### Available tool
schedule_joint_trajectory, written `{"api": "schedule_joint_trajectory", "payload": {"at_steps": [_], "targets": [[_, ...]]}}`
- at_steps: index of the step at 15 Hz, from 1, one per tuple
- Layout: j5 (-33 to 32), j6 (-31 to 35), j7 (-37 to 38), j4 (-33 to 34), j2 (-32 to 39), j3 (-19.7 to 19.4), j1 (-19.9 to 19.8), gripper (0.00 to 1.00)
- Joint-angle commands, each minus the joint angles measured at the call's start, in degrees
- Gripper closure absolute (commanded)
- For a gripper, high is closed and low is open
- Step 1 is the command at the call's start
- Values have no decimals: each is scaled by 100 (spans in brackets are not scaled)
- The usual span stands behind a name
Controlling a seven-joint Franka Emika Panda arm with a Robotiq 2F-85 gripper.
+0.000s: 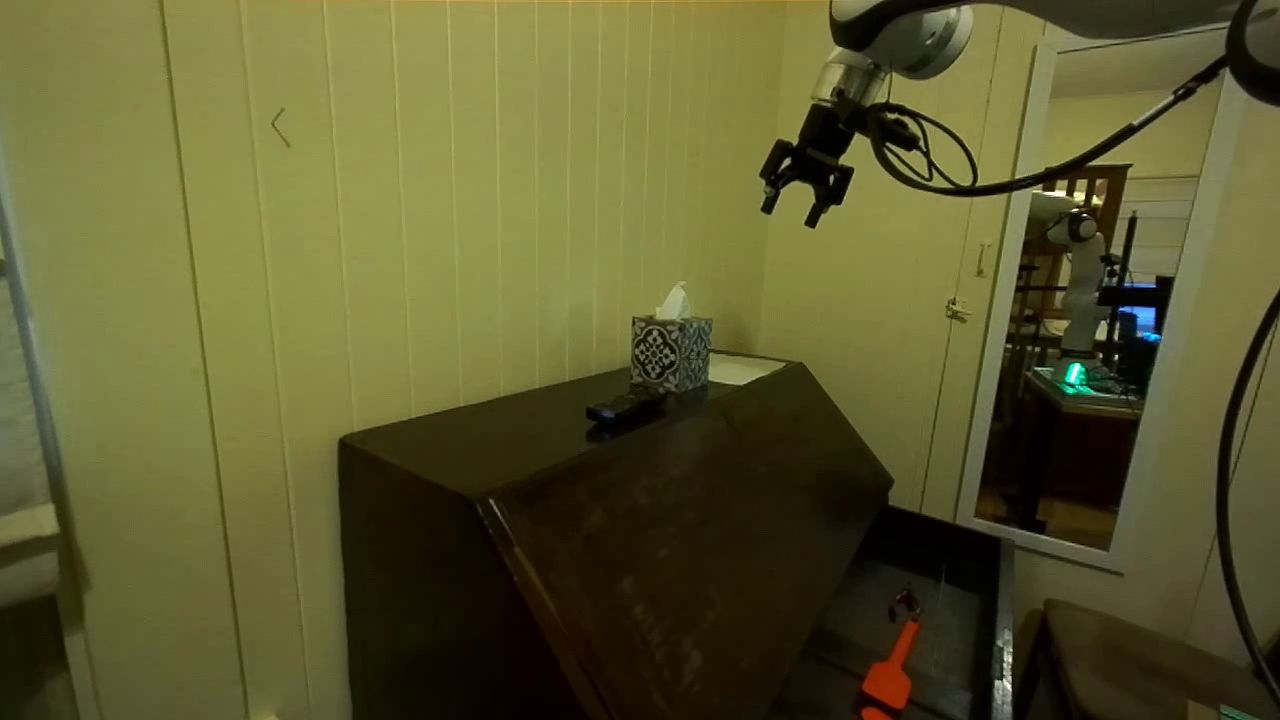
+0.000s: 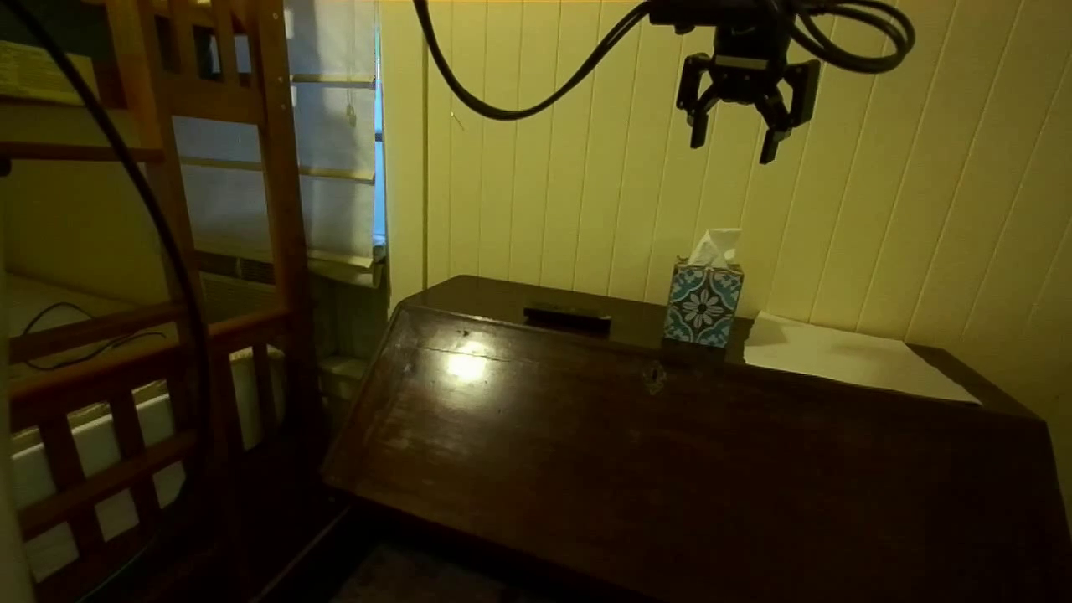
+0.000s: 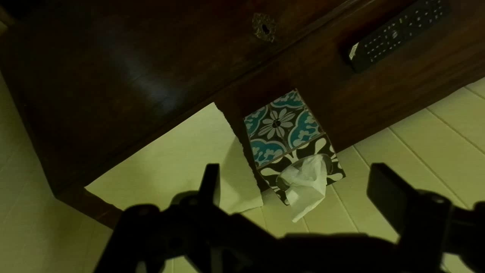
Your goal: Remove one tissue square from the box and use it to wipe the cabinet.
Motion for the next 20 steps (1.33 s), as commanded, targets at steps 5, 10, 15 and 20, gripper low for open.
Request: {"api": "schedule_joint_trajectory", "payload": {"at_steps": [5, 10, 15, 20], "targets": [[439, 1525, -617, 323, 987, 190, 17, 0], [494, 2505, -1401, 620, 1743, 410, 4, 0], [689, 3112, -1907, 937, 2234, 773, -56, 0], [504, 2888, -1730, 1180, 2460, 742, -26, 43]]}}
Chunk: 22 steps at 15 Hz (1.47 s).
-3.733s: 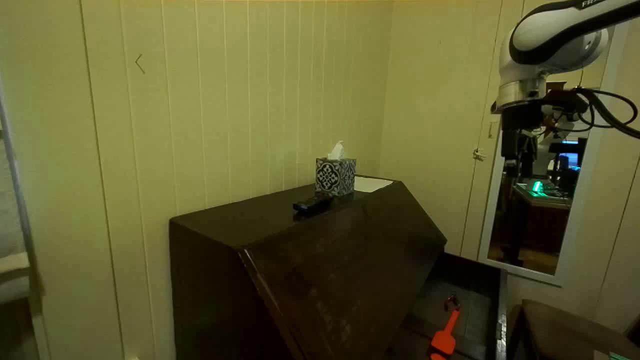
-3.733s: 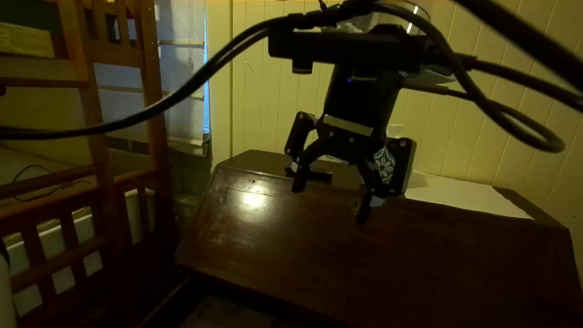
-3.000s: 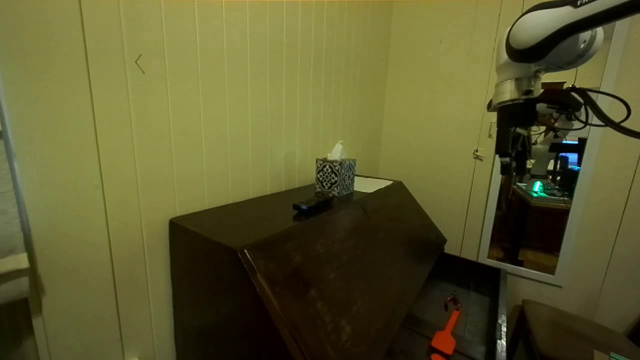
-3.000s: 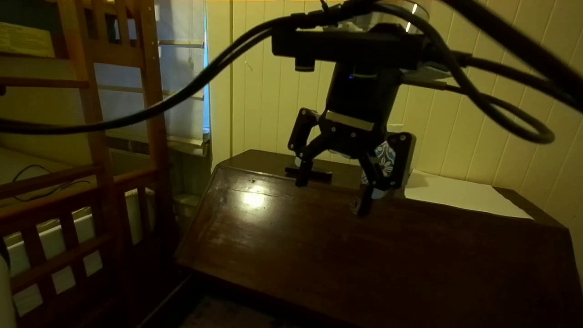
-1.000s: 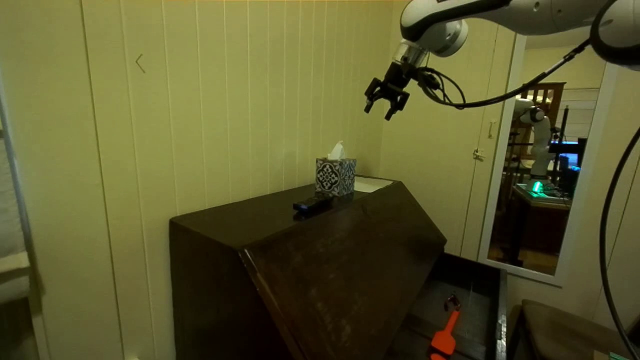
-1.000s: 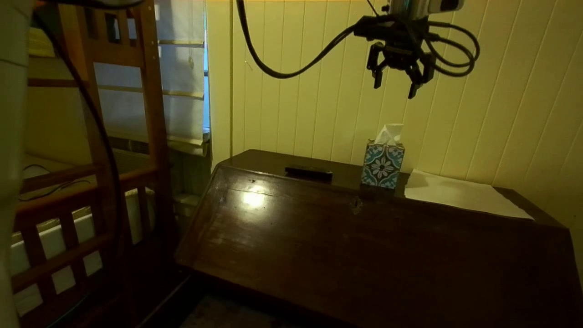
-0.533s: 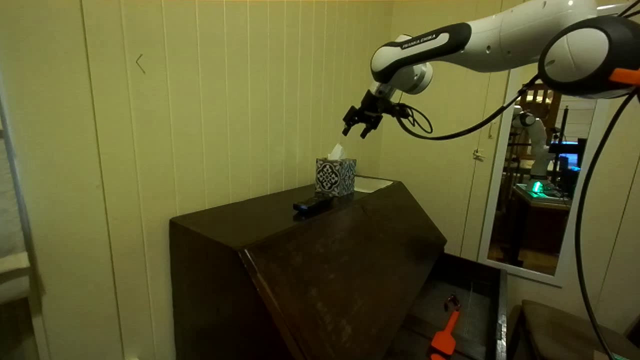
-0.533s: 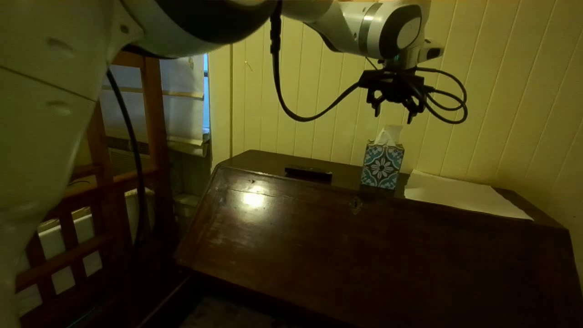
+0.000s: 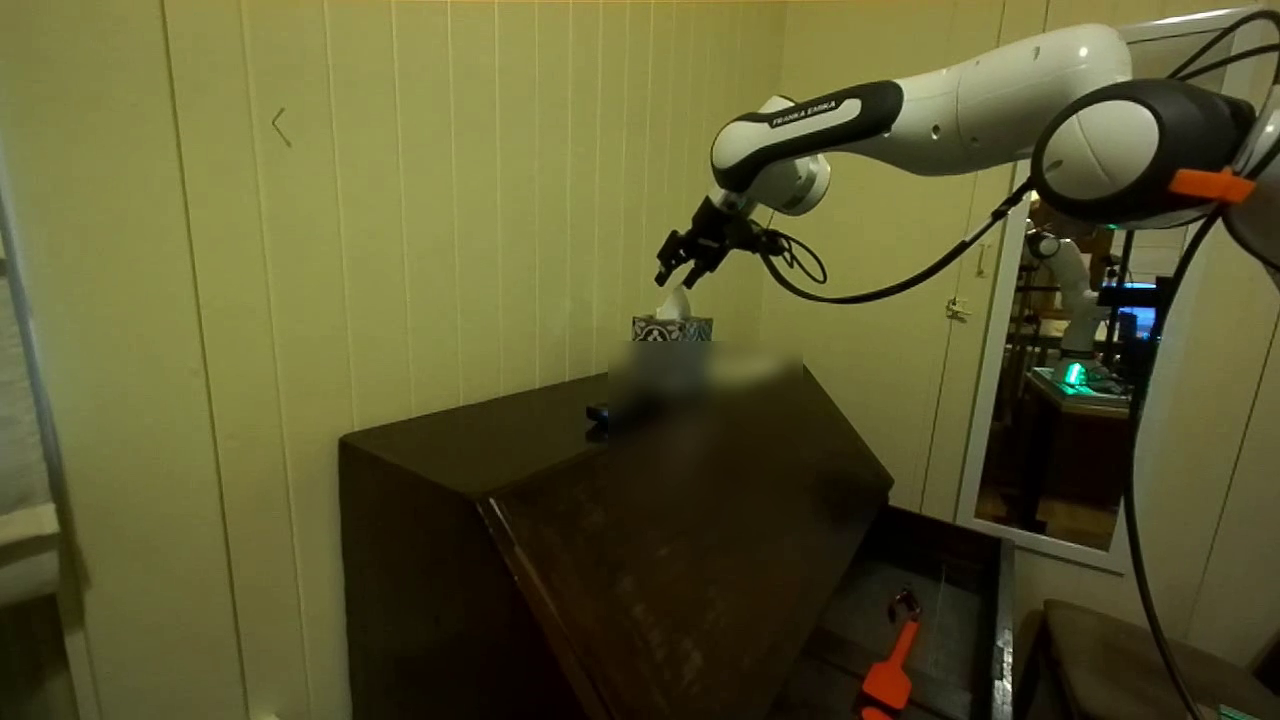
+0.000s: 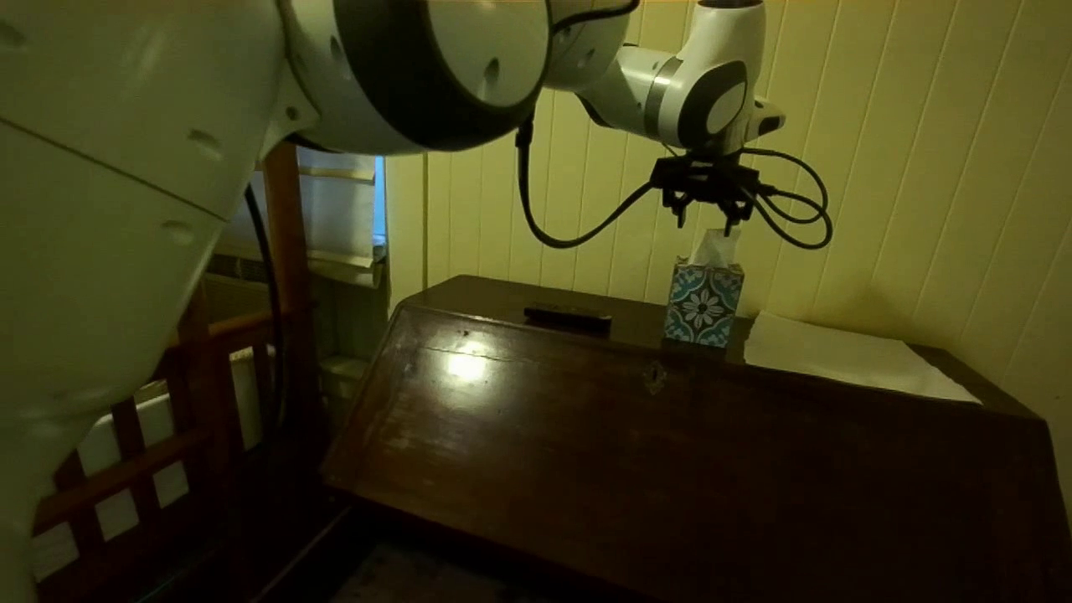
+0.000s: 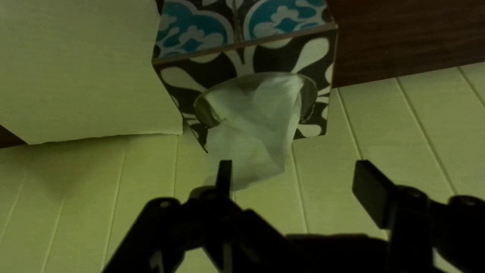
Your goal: Remove one tissue square from the box and use it to wipe the cabinet.
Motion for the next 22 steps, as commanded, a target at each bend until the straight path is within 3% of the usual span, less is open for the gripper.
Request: {"api": "schedule_joint_trajectory", "payload": {"at_steps": [1, 8, 14, 22], "targets": [[8, -257, 32, 412, 261, -7, -59, 50], [71, -369, 67, 641, 434, 1, -119, 98], [123, -293, 125, 790, 439, 13, -157, 100], [1087, 1069, -42, 959, 239, 445, -382, 100]]}}
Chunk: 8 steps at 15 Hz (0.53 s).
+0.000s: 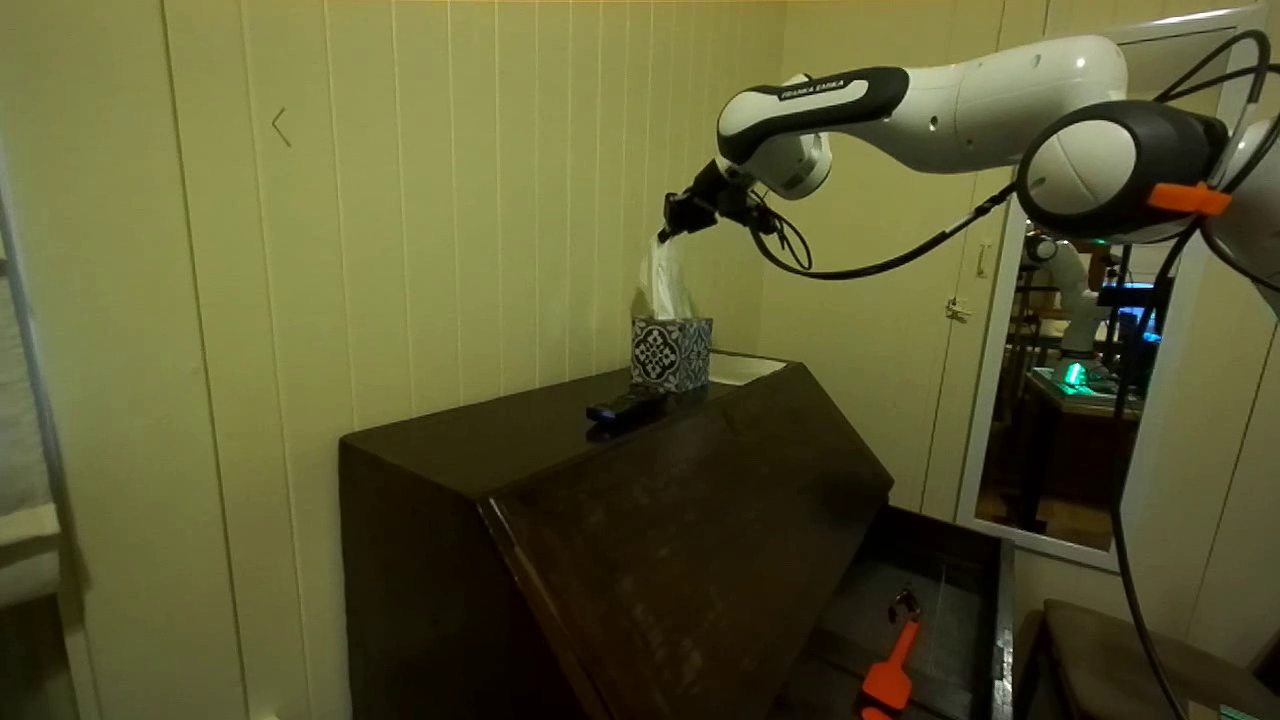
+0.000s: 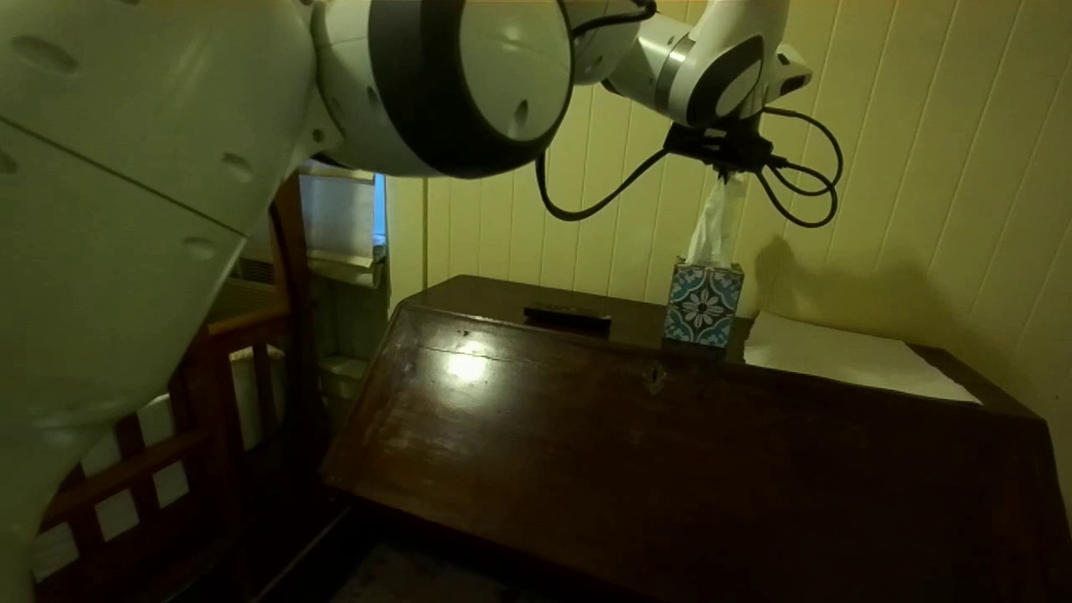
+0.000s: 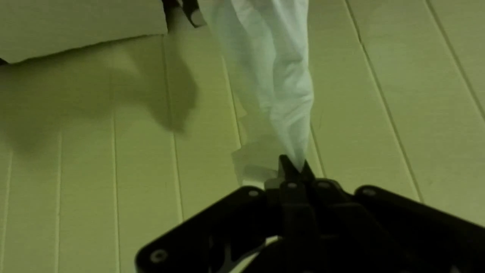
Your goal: Remove one tissue square from the box and use it to wipe the cabinet.
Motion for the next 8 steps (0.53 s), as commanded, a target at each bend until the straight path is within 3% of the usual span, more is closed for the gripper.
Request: {"api": "schedule_joint_trajectory", "payload": {"at_steps": [1, 8], "targets": [[377, 255, -137, 134, -55, 234, -146, 100], [286, -152, 101, -140, -602, 172, -171, 100]]}}
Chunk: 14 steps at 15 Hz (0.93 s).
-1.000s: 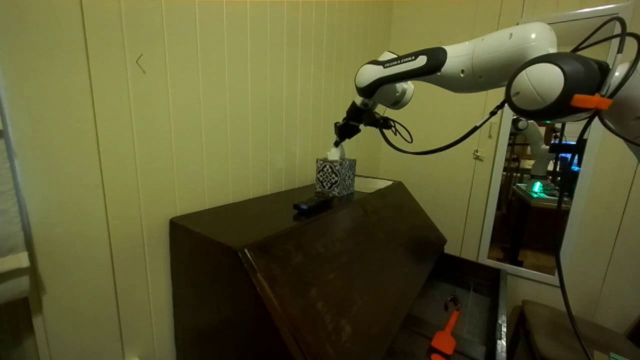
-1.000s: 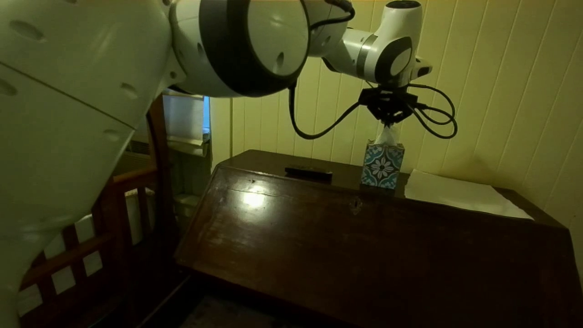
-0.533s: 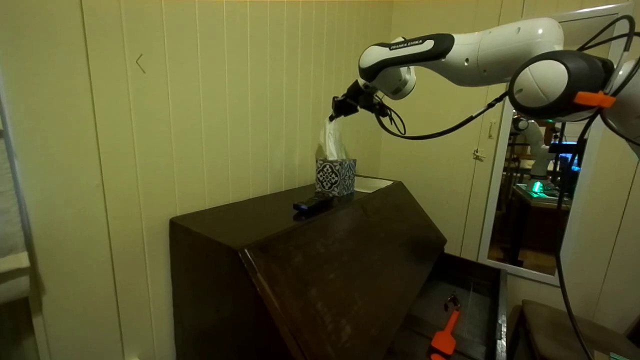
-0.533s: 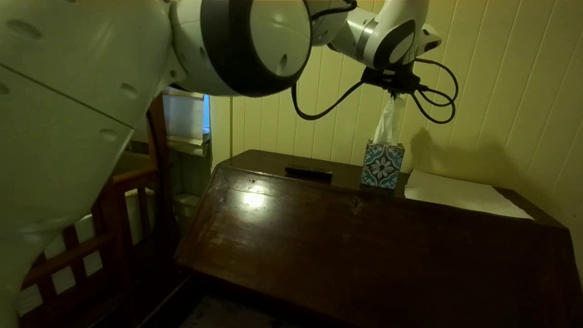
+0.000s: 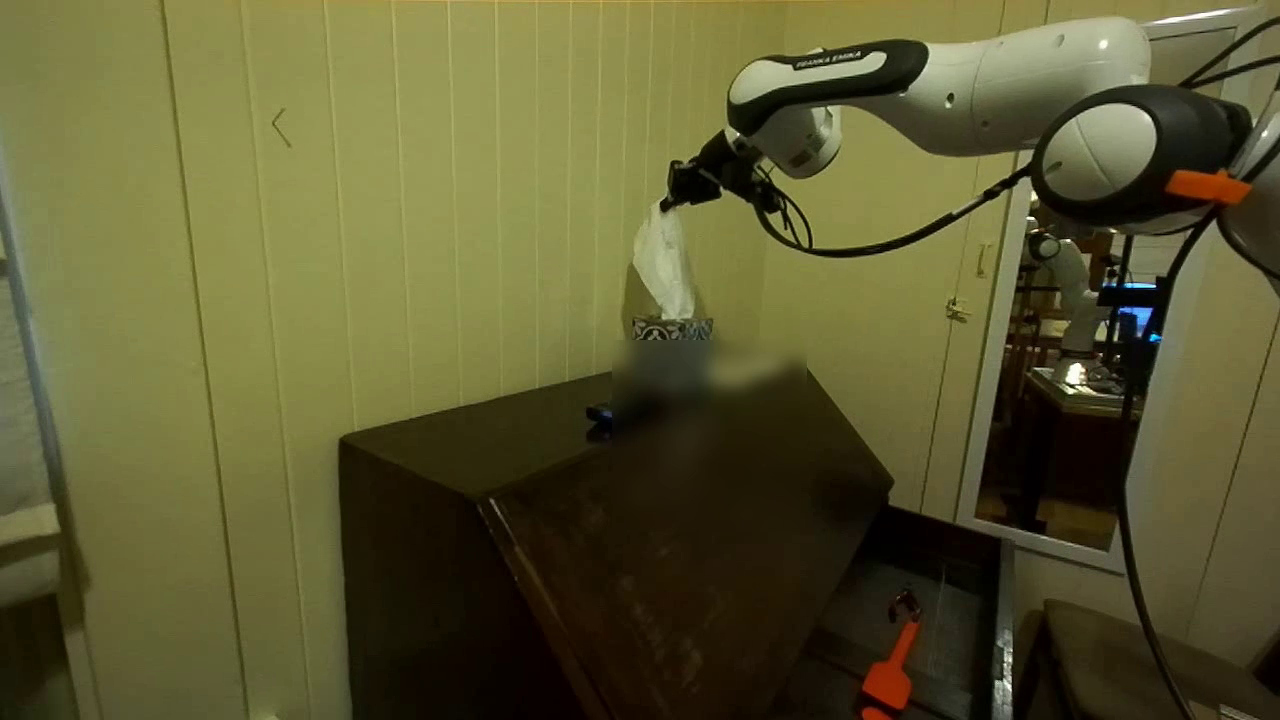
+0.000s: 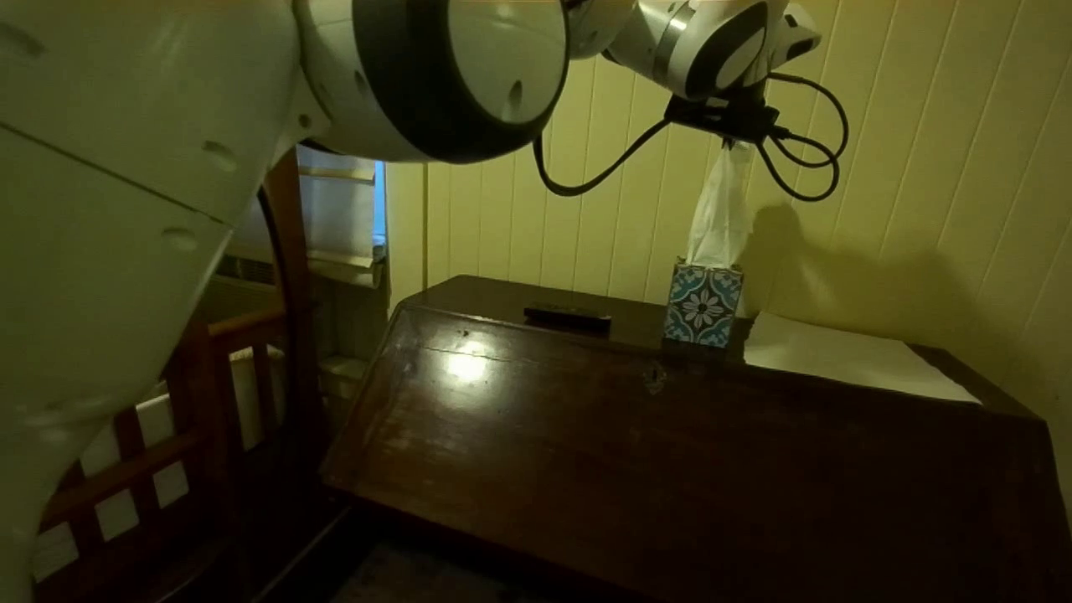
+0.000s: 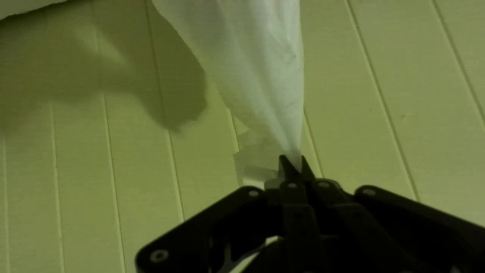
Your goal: Remove one tissue square from the box and use it to wipe the cabinet.
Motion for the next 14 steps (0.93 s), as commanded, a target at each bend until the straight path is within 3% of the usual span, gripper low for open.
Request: {"api": "schedule_joint_trajectory", "payload": {"at_steps": [1, 8, 11, 14], "targets": [[53, -543, 106, -375, -573, -9, -86, 100], [539, -2384, 558, -1983, -2149, -96, -564, 100], [219, -2500, 1145, -2791, -2576, -264, -581, 100], [-299, -2141, 1851, -3709, -2881, -372, -500, 100]]}}
